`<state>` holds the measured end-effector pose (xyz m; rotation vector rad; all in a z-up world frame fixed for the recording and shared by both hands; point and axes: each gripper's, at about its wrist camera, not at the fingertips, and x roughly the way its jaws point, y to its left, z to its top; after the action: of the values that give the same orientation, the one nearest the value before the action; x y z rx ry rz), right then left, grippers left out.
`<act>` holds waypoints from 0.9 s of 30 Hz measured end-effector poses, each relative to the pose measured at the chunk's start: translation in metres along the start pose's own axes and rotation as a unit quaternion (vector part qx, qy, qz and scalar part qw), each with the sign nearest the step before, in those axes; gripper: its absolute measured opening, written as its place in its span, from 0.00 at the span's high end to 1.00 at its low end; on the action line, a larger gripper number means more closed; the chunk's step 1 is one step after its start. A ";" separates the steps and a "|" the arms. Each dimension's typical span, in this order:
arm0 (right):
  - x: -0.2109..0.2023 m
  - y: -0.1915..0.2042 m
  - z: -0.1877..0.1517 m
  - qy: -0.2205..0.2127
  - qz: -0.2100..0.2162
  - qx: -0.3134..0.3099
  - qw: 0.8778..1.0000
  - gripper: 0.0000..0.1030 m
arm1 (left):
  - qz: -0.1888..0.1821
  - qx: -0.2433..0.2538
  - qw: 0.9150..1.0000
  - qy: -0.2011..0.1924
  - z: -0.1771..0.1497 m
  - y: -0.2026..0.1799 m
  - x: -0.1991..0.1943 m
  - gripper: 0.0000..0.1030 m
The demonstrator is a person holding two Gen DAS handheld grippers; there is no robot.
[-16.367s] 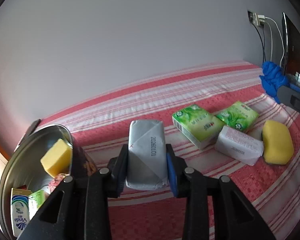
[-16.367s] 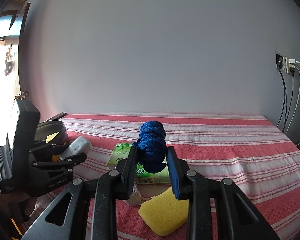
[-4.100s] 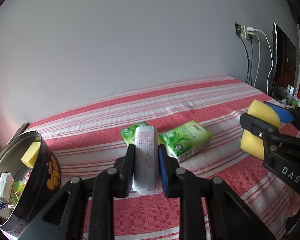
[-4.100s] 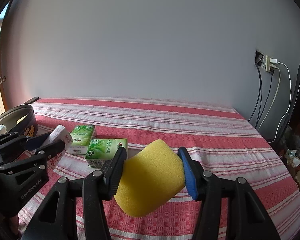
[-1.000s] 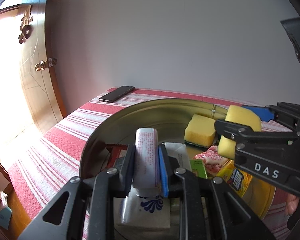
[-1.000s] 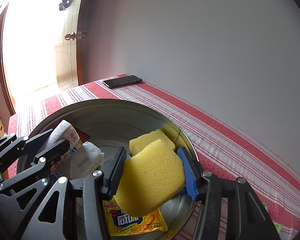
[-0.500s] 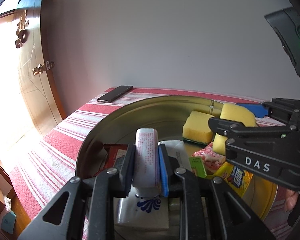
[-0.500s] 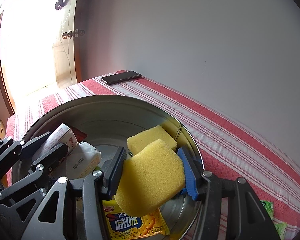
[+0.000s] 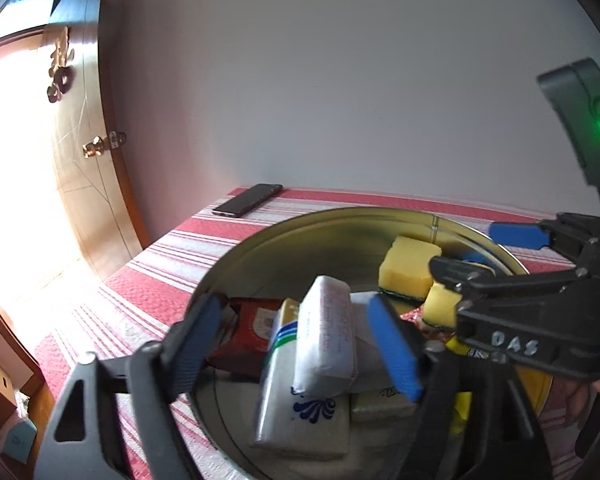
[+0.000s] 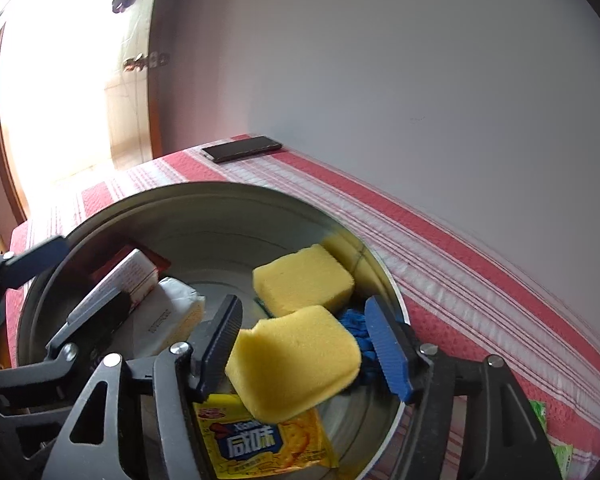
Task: Organize objects
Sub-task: 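Open both tools to drop the soap bar and sponge into the basin, then move both open tools toward the two green tissue packs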
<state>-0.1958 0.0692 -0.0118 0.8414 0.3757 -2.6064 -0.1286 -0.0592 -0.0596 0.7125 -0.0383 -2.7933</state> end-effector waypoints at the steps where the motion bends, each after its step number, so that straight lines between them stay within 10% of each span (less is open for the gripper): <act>1: -0.003 -0.004 0.000 -0.005 0.003 0.008 1.000 0.31 | 0.002 0.001 1.000 -0.002 0.000 -0.001 -0.001 0.15; 5: -0.014 -0.010 0.003 -0.021 0.020 0.027 0.999 0.29 | 0.013 0.006 1.000 -0.011 0.001 -0.003 -0.007 0.02; 27: -0.076 -0.067 -0.040 -0.058 -0.014 0.070 0.996 0.26 | -0.009 -0.016 0.999 -0.034 0.013 -0.016 -0.029 0.00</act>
<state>-0.1467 0.1640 0.0118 0.7287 0.1741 -2.7177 -0.1145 -0.0365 -0.0360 0.6127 -0.0001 -2.8284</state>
